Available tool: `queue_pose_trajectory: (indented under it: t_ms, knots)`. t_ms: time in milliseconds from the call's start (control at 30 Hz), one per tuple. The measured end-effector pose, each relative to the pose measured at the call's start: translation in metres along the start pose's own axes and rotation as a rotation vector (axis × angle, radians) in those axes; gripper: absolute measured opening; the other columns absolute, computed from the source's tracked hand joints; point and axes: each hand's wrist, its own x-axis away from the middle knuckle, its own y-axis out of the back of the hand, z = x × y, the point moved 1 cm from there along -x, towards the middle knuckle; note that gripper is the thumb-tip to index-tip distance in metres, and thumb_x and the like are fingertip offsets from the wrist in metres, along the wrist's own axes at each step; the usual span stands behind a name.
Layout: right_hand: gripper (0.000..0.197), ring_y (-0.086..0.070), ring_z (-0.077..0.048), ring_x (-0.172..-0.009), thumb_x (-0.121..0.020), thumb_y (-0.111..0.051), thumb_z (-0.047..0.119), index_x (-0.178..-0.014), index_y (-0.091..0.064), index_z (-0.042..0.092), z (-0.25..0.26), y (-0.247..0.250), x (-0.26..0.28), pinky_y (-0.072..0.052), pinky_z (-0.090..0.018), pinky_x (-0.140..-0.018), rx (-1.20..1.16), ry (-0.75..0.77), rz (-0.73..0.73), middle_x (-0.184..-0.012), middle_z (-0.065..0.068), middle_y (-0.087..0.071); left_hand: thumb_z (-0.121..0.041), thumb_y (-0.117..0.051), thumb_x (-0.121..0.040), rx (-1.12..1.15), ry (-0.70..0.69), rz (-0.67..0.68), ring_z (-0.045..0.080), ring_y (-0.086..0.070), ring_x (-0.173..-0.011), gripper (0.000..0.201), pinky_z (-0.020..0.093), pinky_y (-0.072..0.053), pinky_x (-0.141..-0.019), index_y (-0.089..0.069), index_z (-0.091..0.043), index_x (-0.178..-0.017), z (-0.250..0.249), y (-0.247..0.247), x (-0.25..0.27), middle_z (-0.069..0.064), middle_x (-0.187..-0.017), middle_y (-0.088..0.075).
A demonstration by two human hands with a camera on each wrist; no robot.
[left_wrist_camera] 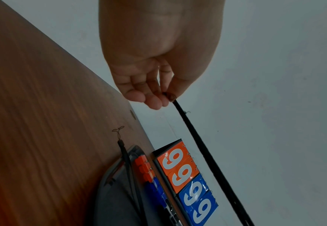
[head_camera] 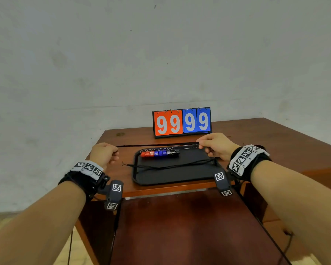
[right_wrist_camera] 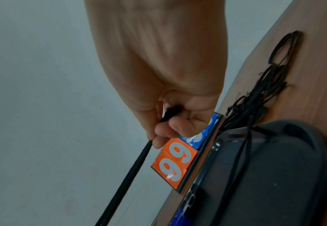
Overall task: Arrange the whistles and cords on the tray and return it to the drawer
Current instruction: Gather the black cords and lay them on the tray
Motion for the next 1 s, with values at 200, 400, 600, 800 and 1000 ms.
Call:
queue_pose_trajectory:
  t_ms: [200,400,600,800,1000]
  knots:
    - [0.015,-0.054,-0.010,-0.056,-0.095,-0.058,0.007,-0.103,-0.071,0.006,-0.026,0.023,-0.009,-0.045,-0.020,-0.048,0.022,-0.082,-0.073,-0.078,-0.008,-0.066,-0.001,-0.060,-0.088,0.018,0.058,-0.016,0.016,-0.054,-0.047,0.009,0.018,-0.040,-0.037,-0.061,-0.005,-0.081,0.008,-0.008,-0.003,0.011,-0.070,-0.063]
    - [0.009,-0.056,-0.008,-0.048,-0.092,-0.063,0.006,-0.094,-0.072,0.006,-0.054,0.035,-0.020,-0.042,-0.018,-0.043,0.057,-0.113,-0.151,-0.076,-0.008,-0.069,-0.001,-0.062,-0.087,-0.015,0.082,0.011,0.010,-0.055,-0.037,0.006,0.017,-0.039,-0.036,-0.066,-0.002,-0.083,0.023,-0.018,-0.011,0.011,-0.069,-0.064]
    - [0.007,-0.062,-0.012,-0.053,-0.088,-0.070,0.006,-0.090,-0.072,0.000,-0.066,0.042,-0.029,-0.045,-0.020,-0.045,0.157,-0.098,-0.174,-0.079,-0.015,-0.074,0.001,-0.063,-0.085,-0.106,0.056,0.029,0.018,-0.054,-0.046,0.012,0.019,-0.039,-0.039,-0.067,-0.002,-0.074,0.032,-0.026,-0.014,0.015,-0.067,-0.065]
    - [0.006,-0.060,-0.015,-0.056,-0.085,-0.072,0.006,-0.080,-0.074,0.003,-0.070,0.042,-0.034,-0.041,-0.014,-0.039,0.339,-0.081,-0.183,-0.068,-0.010,-0.069,-0.006,-0.067,-0.080,-0.336,0.002,0.000,0.021,-0.062,-0.054,0.011,0.027,-0.052,-0.062,-0.074,-0.010,-0.073,0.037,-0.032,-0.014,0.012,-0.072,-0.074]
    - [0.010,-0.061,-0.019,-0.057,-0.085,-0.068,0.003,-0.078,-0.074,0.006,-0.079,0.045,-0.041,-0.040,-0.014,-0.038,0.385,-0.085,-0.238,-0.063,-0.011,-0.067,-0.010,-0.067,-0.079,-0.421,-0.029,0.013,0.021,-0.066,-0.054,0.012,0.033,-0.059,-0.075,-0.075,-0.015,-0.072,0.041,-0.037,-0.011,0.009,-0.064,-0.073]
